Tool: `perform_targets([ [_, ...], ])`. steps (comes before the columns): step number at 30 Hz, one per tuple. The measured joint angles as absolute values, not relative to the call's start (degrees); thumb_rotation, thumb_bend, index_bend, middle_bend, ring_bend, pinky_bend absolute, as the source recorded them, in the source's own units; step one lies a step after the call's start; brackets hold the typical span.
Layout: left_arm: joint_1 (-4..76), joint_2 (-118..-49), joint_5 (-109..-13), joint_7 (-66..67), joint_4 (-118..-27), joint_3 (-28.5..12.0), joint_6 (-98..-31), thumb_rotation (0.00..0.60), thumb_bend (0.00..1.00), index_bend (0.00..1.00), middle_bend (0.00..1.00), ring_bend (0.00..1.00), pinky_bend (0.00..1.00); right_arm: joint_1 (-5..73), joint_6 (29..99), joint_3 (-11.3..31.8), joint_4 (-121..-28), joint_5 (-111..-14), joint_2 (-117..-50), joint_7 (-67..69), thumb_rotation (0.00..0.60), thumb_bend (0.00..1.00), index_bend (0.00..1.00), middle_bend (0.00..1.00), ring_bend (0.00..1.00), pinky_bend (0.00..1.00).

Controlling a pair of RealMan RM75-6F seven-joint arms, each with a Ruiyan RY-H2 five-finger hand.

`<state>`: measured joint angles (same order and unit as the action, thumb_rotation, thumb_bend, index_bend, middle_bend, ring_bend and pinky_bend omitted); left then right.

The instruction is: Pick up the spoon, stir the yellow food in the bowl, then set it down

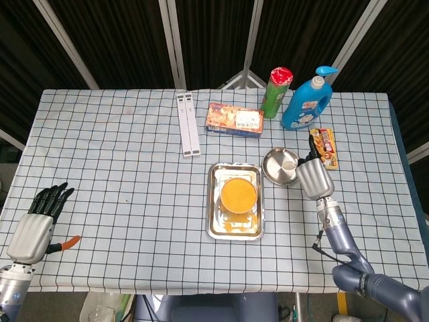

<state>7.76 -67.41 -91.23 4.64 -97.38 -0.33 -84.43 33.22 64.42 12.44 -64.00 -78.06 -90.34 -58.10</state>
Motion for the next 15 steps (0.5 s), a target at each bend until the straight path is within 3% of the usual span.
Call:
perform_targets([
  [11,7.9,-67.4,-90.4,4.6,-97.7,-0.5,-83.8,0.6,0.0,0.0,0.0,0.0,0.04,34.6,61.9,12.8,-55.7,-75.1,-97.4,-48.4,0.6,0.54,0.6,0.61,0.43,0.0],
  [15,8.0,-67.3,-90.2,4.4,-97.7,-0.5,-83.6,0.6,0.0,0.0,0.0,0.0,0.04,35.4,61.9,12.6,-52.2,-75.1,-99.3,-48.1,0.6,0.54,0.45,0.54,0.34,0.0],
])
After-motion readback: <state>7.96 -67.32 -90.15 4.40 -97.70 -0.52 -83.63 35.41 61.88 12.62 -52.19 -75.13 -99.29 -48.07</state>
